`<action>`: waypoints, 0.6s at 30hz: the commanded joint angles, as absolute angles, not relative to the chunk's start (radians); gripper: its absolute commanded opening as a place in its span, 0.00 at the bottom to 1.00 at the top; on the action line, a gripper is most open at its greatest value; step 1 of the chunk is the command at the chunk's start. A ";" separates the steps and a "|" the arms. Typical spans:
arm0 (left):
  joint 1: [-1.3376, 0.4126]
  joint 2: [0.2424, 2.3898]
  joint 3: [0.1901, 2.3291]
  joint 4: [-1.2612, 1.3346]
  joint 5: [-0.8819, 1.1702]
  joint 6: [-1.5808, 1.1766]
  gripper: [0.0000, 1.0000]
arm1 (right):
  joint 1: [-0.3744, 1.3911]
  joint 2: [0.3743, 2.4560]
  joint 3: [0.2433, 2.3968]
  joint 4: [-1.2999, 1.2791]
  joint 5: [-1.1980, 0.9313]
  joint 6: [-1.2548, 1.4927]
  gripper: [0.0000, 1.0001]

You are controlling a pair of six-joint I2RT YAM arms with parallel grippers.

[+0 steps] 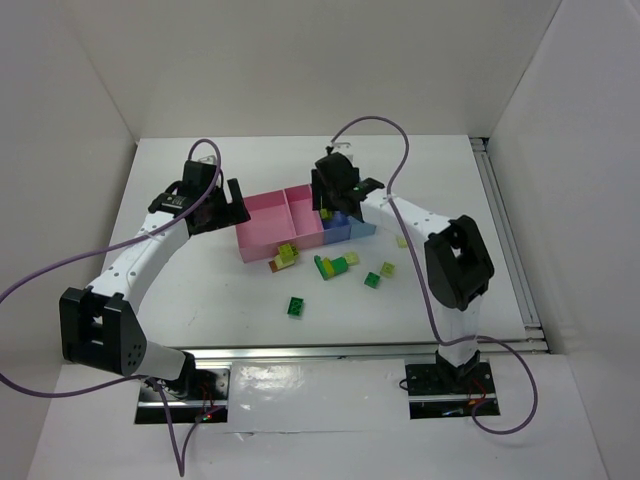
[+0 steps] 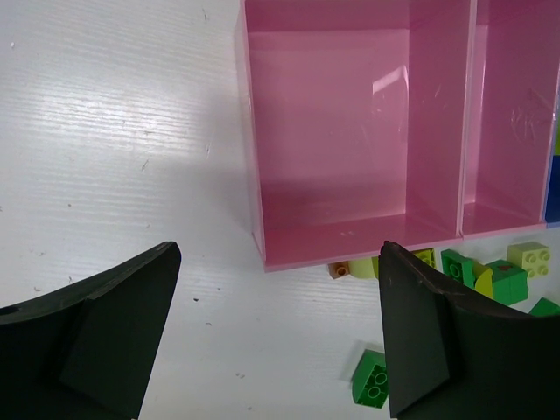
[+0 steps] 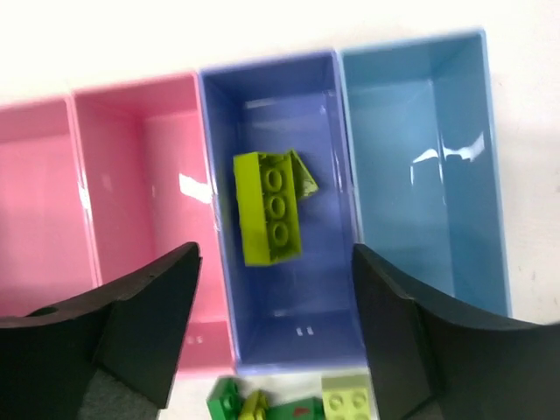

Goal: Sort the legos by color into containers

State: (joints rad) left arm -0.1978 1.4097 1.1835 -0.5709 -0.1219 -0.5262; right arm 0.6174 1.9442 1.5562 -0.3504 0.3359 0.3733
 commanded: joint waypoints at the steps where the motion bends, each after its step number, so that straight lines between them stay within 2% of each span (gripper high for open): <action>1: -0.192 1.399 1.189 -0.575 -0.114 -0.515 0.95 | 0.621 1.785 1.484 -0.318 0.386 0.379 0.75; 2: -0.192 1.399 1.189 -0.575 -0.114 -0.515 0.95 | 0.621 1.752 1.415 -0.304 0.387 0.388 0.68; 4: -0.192 1.399 1.189 -0.575 -0.114 -0.515 0.95 | 0.653 1.660 1.340 -0.304 0.426 0.399 0.63; 9: -0.192 1.399 1.180 -0.566 -0.104 -0.515 0.95 | 0.625 1.505 1.085 -0.373 0.514 0.570 0.61; 12: -0.192 1.399 1.180 -0.566 -0.095 -0.515 0.94 | 0.511 1.454 0.983 -0.397 0.462 0.615 0.69; 15: -0.192 1.408 1.180 -0.557 -0.086 -0.515 0.94 | 0.415 1.469 0.973 -0.414 0.420 0.604 0.85; 18: -0.192 1.408 1.180 -0.557 -0.077 -0.515 0.94 | 0.358 1.529 1.008 -0.449 0.394 0.633 0.90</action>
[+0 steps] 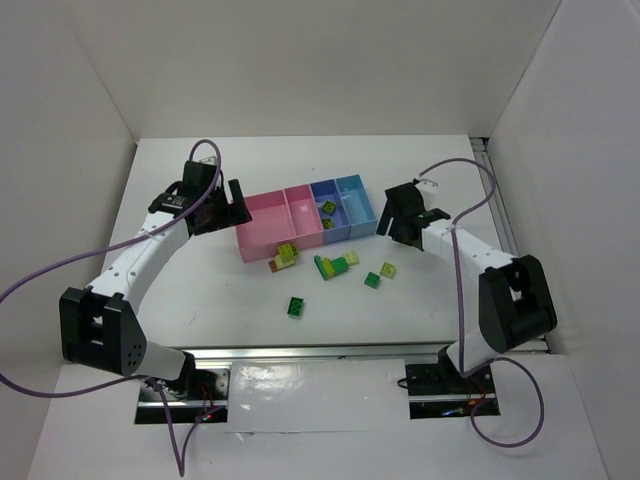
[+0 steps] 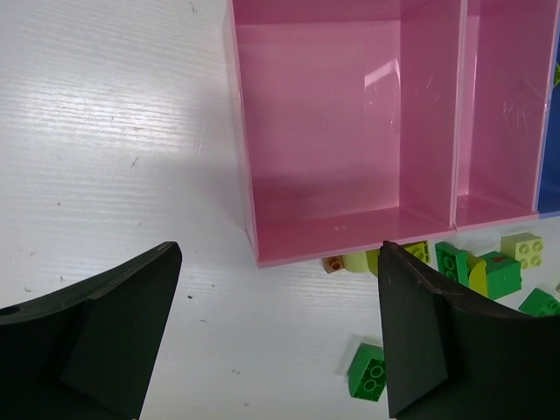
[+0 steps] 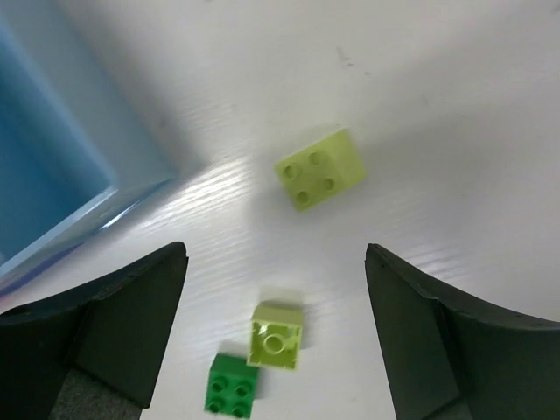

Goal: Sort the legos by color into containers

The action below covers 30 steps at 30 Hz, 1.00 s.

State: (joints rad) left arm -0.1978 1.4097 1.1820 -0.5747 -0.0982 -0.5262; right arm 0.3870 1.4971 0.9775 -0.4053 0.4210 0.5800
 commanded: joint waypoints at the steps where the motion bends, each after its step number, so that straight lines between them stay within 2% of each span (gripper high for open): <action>1: -0.192 1.408 1.180 -0.557 -0.077 -0.515 0.94 | 0.348 1.542 1.008 -0.449 0.394 0.650 0.90; 5: -0.192 1.399 1.170 -0.557 -0.077 -0.515 0.94 | 0.290 1.580 0.997 -0.425 0.319 0.741 0.89; 10: -0.192 1.399 1.161 -0.557 -0.067 -0.515 0.94 | 0.242 1.589 0.931 -0.322 0.242 0.873 0.82; 24: -0.192 1.388 1.152 -0.528 -0.029 -0.497 0.94 | 0.213 1.796 1.054 -0.273 0.322 0.848 0.82; 27: -0.192 1.388 1.161 -0.528 -0.018 -0.497 0.94 | 0.213 1.844 1.097 -0.282 0.345 0.848 0.81; 30: -0.192 1.379 1.161 -0.528 -0.018 -0.497 0.94 | 0.213 1.853 1.109 -0.295 0.354 0.848 0.74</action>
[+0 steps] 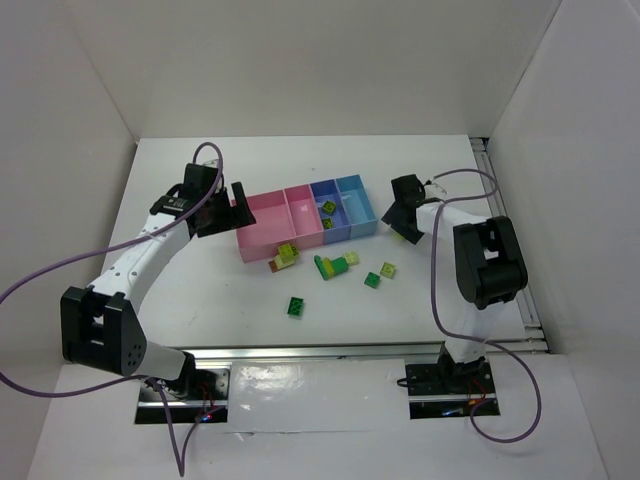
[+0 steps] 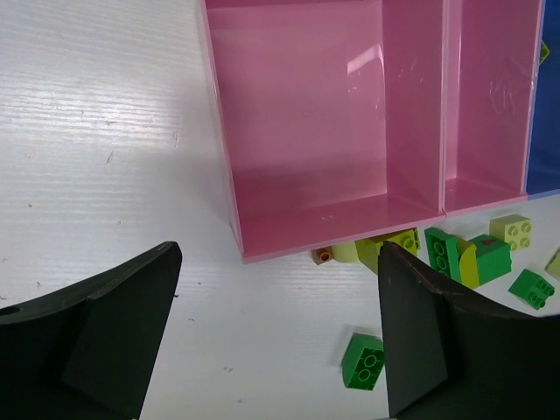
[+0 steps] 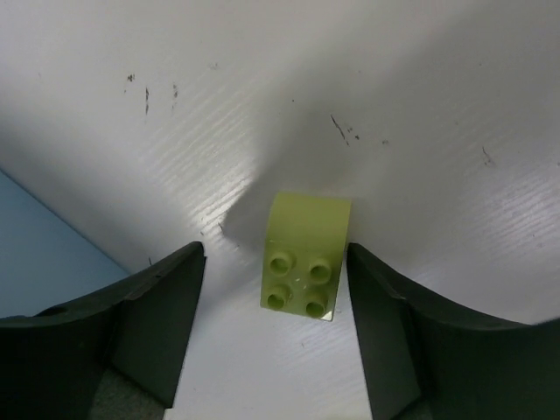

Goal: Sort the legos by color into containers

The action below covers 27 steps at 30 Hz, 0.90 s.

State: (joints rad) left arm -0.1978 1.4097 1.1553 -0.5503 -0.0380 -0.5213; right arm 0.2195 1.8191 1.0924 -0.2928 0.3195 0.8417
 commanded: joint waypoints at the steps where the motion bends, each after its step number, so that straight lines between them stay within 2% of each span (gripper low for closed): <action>1: -0.192 1.368 1.161 -0.528 -0.028 -0.497 0.94 | 0.213 1.853 1.109 -0.295 0.365 0.848 0.70; 9: -0.192 1.378 1.170 -0.546 -0.037 -0.506 0.94 | 0.247 1.829 1.137 -0.351 0.429 0.815 0.34; 17: -0.192 1.378 1.170 -0.546 -0.066 -0.529 0.95 | 0.348 1.580 1.155 -0.330 0.446 0.687 0.31; 27: -0.192 1.387 1.170 -0.567 -0.066 -0.538 0.95 | 0.494 1.750 1.387 -0.371 0.454 0.630 0.32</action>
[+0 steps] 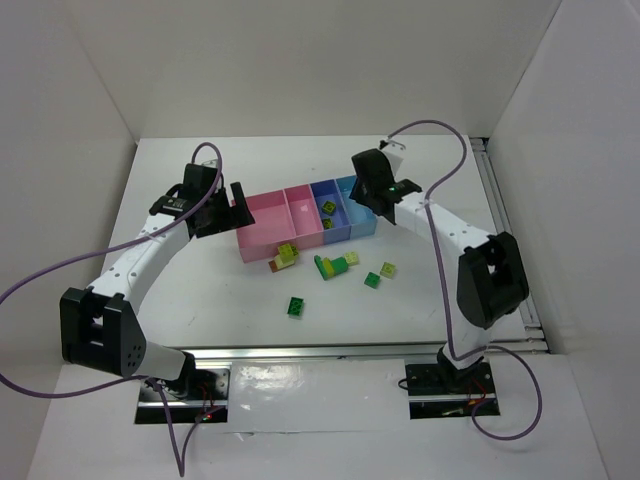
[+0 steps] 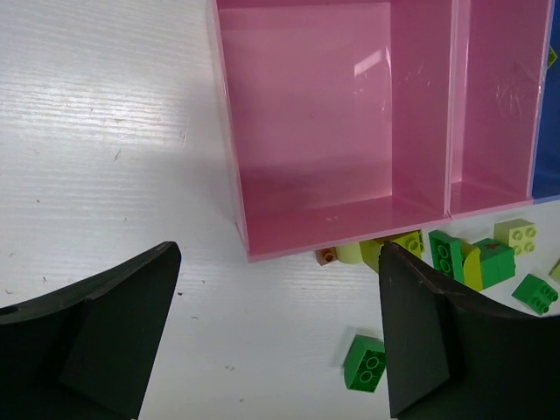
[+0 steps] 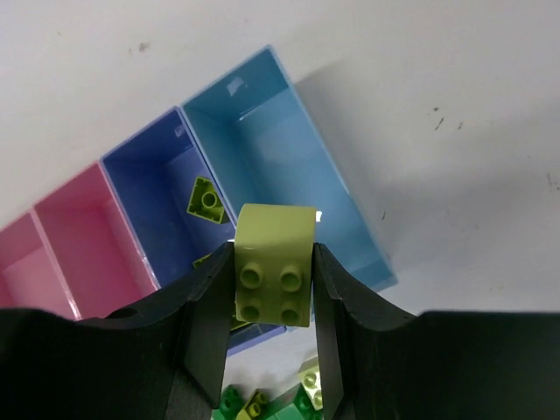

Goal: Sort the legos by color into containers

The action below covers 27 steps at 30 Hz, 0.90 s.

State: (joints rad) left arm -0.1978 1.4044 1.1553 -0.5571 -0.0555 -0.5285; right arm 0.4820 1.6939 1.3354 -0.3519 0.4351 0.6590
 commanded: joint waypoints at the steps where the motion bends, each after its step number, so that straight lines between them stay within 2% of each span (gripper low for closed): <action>1: -0.192 1.378 1.170 -0.568 -0.066 -0.538 0.95 | 0.494 1.759 1.387 -0.361 0.454 0.630 0.32; 11: -0.192 1.368 1.161 -0.577 -0.077 -0.529 0.95 | 0.494 1.810 1.445 -0.350 0.416 0.611 0.34; 16: -0.192 1.368 1.161 -0.577 -0.077 -0.529 0.95 | 0.494 1.842 1.454 -0.350 0.416 0.611 0.37; 17: -0.192 1.368 1.161 -0.577 -0.066 -0.529 0.95 | 0.483 1.854 1.475 -0.350 0.416 0.611 0.43; 18: -0.192 1.368 1.161 -0.577 -0.066 -0.529 0.95 | 0.483 1.855 1.489 -0.359 0.401 0.611 0.69; 20: -0.192 1.368 1.170 -0.577 -0.066 -0.529 0.95 | 0.483 1.855 1.499 -0.359 0.391 0.586 0.84; 21: -0.192 1.368 1.170 -0.577 -0.066 -0.529 0.95 | 0.483 1.839 1.490 -0.348 0.391 0.586 0.87; 24: -0.192 1.368 1.170 -0.577 -0.066 -0.520 0.95 | 0.503 1.738 1.395 -0.337 0.480 0.592 0.87; 27: -0.192 1.368 1.170 -0.586 -0.075 -0.520 0.95 | 0.503 1.583 1.206 -0.347 0.528 0.649 0.81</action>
State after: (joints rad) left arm -0.1978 1.4025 1.1553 -0.5774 -0.0666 -0.5270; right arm 0.4953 1.7397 1.3148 -0.3374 0.4419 0.6056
